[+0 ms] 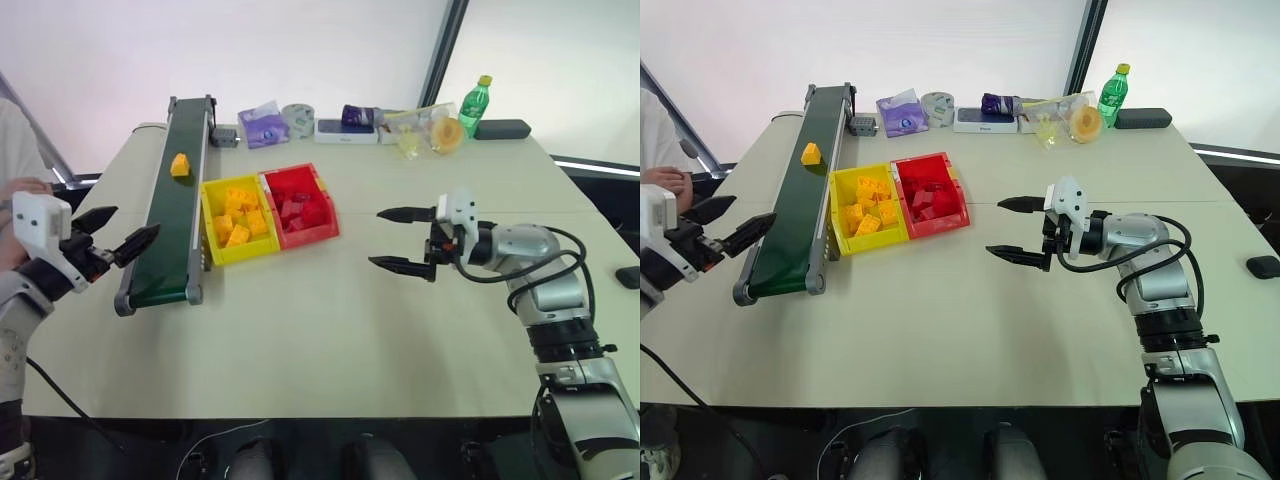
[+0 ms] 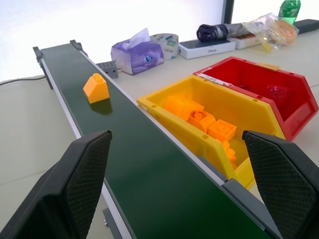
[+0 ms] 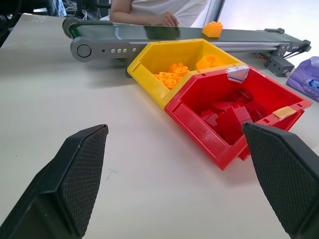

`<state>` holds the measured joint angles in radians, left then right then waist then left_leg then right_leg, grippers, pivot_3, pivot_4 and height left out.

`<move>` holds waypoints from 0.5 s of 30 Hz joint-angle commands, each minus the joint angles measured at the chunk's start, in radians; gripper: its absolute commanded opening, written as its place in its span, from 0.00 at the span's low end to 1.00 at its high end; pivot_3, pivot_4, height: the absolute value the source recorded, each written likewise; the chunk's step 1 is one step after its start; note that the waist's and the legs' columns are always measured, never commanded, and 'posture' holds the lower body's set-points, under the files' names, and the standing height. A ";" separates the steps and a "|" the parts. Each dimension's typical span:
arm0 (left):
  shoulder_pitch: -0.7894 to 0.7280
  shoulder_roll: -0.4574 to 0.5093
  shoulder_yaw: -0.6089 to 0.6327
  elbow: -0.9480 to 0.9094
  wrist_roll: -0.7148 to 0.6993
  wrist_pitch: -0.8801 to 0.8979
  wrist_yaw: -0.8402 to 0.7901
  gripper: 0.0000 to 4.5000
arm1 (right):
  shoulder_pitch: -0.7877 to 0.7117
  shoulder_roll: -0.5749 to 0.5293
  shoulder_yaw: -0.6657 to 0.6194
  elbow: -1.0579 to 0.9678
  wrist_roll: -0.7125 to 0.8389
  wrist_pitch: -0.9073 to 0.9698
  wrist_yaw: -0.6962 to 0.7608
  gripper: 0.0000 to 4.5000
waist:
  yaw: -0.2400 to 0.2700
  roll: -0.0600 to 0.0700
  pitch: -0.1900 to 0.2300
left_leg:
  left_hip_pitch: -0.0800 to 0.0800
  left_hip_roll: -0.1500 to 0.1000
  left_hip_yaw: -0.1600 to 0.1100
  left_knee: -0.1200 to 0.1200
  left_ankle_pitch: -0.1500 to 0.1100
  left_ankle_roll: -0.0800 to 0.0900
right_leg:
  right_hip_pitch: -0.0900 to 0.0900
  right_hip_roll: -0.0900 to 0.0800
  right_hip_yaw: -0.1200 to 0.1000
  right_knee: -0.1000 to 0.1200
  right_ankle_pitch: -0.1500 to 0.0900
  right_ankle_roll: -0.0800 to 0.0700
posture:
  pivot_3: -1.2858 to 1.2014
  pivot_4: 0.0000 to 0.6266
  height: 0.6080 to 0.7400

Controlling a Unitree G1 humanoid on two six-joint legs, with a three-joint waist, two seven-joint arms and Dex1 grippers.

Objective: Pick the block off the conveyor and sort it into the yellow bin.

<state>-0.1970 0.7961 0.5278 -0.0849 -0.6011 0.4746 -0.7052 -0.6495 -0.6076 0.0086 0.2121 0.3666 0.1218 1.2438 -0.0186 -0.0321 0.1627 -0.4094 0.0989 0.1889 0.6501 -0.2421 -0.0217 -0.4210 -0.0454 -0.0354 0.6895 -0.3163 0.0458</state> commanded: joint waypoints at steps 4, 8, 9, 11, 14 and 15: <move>-0.004 -0.012 0.008 -0.044 0.018 -0.012 0.054 0.99 | -0.019 -0.004 -0.017 -0.018 0.011 -0.009 0.000 1.00 | 0.000 0.000 0.000 | 0.000 0.000 0.000 0.000 0.000 0.000 | 0.000 0.000 0.000 0.000 0.000 0.000 | 0.52 0.24 1.00; 0.005 -0.020 0.008 -0.060 0.015 -0.009 0.059 0.99 | -0.019 -0.003 -0.015 -0.019 0.010 -0.008 0.001 1.00 | 0.000 0.000 0.000 | 0.000 0.000 0.000 0.000 0.000 0.000 | 0.000 0.000 0.000 0.000 0.000 0.000 | 0.52 0.24 1.00; 0.006 -0.020 0.009 -0.061 0.013 -0.006 0.062 0.99 | -0.020 -0.003 -0.015 -0.019 0.010 -0.008 0.001 1.00 | 0.000 0.000 0.000 | 0.000 0.000 0.000 0.000 0.000 0.000 | 0.000 0.000 0.000 0.000 0.000 0.000 | 0.52 0.24 1.00; -0.001 -0.025 0.012 -0.062 0.009 0.003 0.078 0.99 | -0.020 -0.003 -0.015 -0.017 0.010 -0.009 0.001 1.00 | 0.000 0.000 0.000 | 0.000 0.000 0.000 0.000 0.000 0.000 | 0.000 0.000 0.000 0.000 0.000 0.000 | 0.52 0.24 1.00; -0.039 -0.044 0.012 -0.068 0.006 0.044 0.158 0.99 | -0.019 -0.003 -0.015 -0.020 0.010 -0.008 0.000 1.00 | 0.001 0.000 0.000 | 0.000 0.000 0.000 0.000 0.000 0.000 | 0.000 0.000 0.000 0.000 0.000 0.000 | 0.52 0.24 1.00; -0.056 -0.054 0.012 -0.070 0.006 0.062 0.194 0.99 | -0.019 -0.002 -0.015 -0.021 0.010 -0.008 0.000 1.00 | 0.002 0.000 0.000 | 0.000 0.000 0.000 0.000 0.000 0.000 | 0.000 0.000 0.000 0.000 0.000 0.000 | 0.52 0.24 1.00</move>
<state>-0.2146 0.7436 0.5240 -0.1200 -0.5900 0.5145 -0.5738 -0.6494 -0.6072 0.0093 0.2120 0.3667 0.1224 1.2438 -0.0166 -0.0321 0.1627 -0.4095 0.0988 0.1887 0.6502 -0.2421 -0.0216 -0.4207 -0.0455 -0.0353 0.6895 -0.3163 0.0458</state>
